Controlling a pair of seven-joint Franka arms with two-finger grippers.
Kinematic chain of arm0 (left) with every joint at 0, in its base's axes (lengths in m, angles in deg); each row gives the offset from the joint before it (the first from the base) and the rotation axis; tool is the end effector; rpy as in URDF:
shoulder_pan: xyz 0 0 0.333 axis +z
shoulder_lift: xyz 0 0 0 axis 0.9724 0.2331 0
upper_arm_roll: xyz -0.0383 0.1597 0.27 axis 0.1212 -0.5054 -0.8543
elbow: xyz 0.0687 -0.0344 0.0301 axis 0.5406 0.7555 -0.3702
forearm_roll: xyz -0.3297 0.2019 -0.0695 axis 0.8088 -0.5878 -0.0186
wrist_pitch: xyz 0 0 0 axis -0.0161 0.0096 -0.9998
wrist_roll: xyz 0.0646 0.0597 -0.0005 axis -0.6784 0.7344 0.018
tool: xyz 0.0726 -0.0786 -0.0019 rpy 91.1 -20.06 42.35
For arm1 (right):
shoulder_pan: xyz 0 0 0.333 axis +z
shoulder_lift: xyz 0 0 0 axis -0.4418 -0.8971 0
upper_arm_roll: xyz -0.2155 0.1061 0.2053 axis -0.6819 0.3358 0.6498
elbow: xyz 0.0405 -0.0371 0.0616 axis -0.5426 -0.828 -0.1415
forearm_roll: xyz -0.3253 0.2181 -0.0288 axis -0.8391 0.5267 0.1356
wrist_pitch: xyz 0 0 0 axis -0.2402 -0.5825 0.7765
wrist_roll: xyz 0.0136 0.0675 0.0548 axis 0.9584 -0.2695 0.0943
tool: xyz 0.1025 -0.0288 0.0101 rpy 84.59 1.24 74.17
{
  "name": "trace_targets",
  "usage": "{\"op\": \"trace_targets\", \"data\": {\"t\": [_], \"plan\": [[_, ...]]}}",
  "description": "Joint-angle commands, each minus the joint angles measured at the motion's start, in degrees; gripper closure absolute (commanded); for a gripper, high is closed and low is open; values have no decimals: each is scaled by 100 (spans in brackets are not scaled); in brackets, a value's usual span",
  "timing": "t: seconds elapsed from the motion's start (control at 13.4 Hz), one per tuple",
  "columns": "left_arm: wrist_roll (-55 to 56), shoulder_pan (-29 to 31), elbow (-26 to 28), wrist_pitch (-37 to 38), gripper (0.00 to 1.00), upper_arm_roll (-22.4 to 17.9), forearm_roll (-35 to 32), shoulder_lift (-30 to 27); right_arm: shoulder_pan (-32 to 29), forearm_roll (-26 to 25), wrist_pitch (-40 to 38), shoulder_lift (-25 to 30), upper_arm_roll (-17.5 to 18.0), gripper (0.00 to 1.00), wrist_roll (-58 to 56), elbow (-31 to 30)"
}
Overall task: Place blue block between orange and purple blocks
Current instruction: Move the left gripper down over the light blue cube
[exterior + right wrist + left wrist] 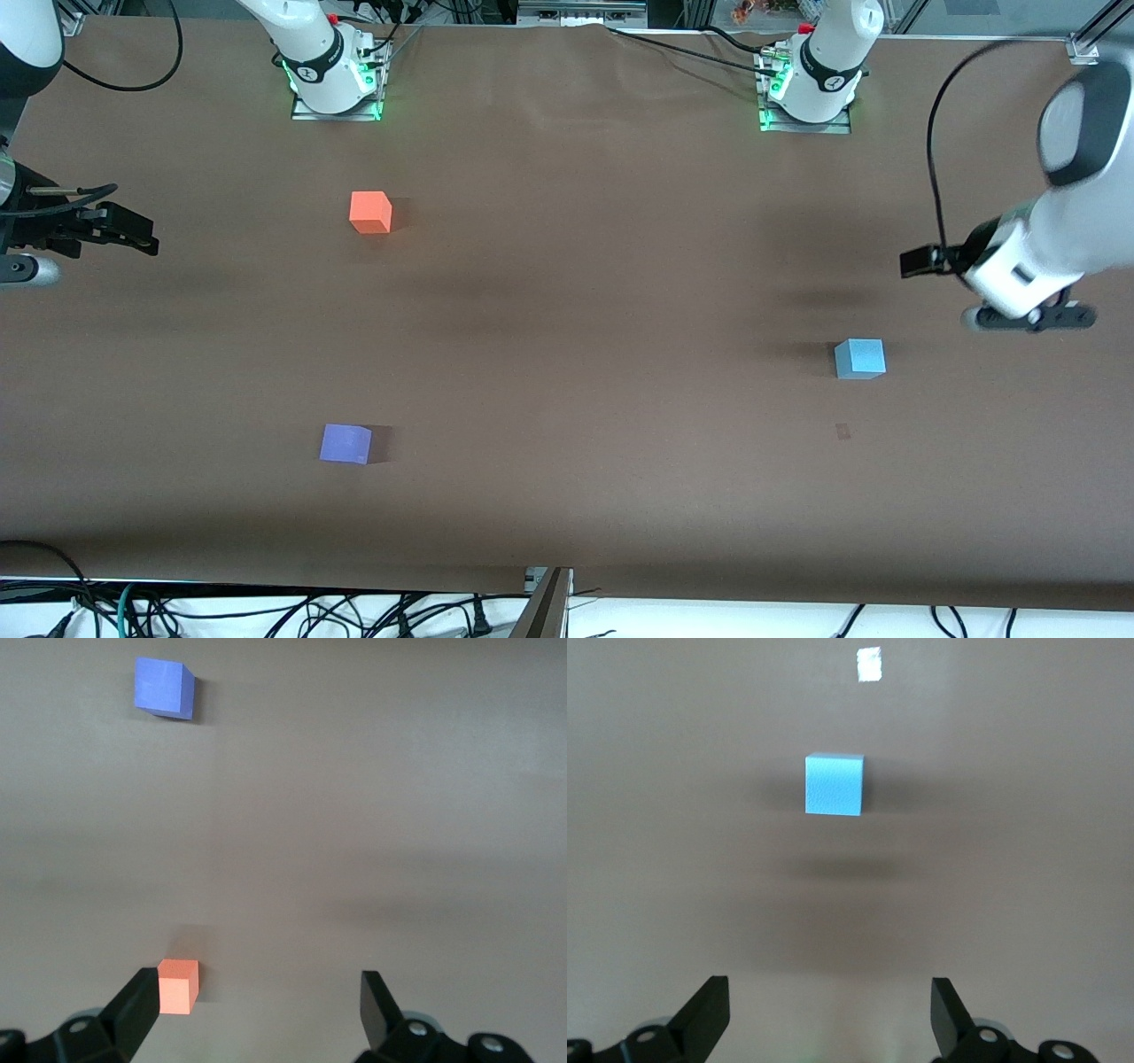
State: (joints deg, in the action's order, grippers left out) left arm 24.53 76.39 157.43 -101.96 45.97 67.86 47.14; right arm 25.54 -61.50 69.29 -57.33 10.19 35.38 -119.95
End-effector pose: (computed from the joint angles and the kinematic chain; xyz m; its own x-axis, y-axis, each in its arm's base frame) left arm 0.6099 -0.0057 0.4497 0.9556 0.0608 -0.2883 0.0554 -0.9981 -0.0269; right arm 0.5938 -0.0154 0.5725 0.9952 0.0593 -0.0778 0.0614 -0.9978 0.0244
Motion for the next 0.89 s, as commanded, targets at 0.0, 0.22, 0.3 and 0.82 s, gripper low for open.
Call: {"op": "trace_targets", "data": {"t": [0.0, 0.22, 0.3, 0.82], "plan": [[-126, 179, 363, -646, 0, 25, 304, 219, -29, 71, -32, -59, 20, 0, 12, 137], [-512, 337, 1269, -2060, 0, 34, 357, 298, -38, 62, -15, -120, 11, 0, -23, 137], [-521, 320, 1454, -2509, 0, 43, 392, 446, -29, 10, 46, -129, 19, 0, -23, 137], [-565, 268, 1483, -4165, 0, 87, 384, 1458, -21, 62, 187, -252, 20, 0, 57, 119]]}}
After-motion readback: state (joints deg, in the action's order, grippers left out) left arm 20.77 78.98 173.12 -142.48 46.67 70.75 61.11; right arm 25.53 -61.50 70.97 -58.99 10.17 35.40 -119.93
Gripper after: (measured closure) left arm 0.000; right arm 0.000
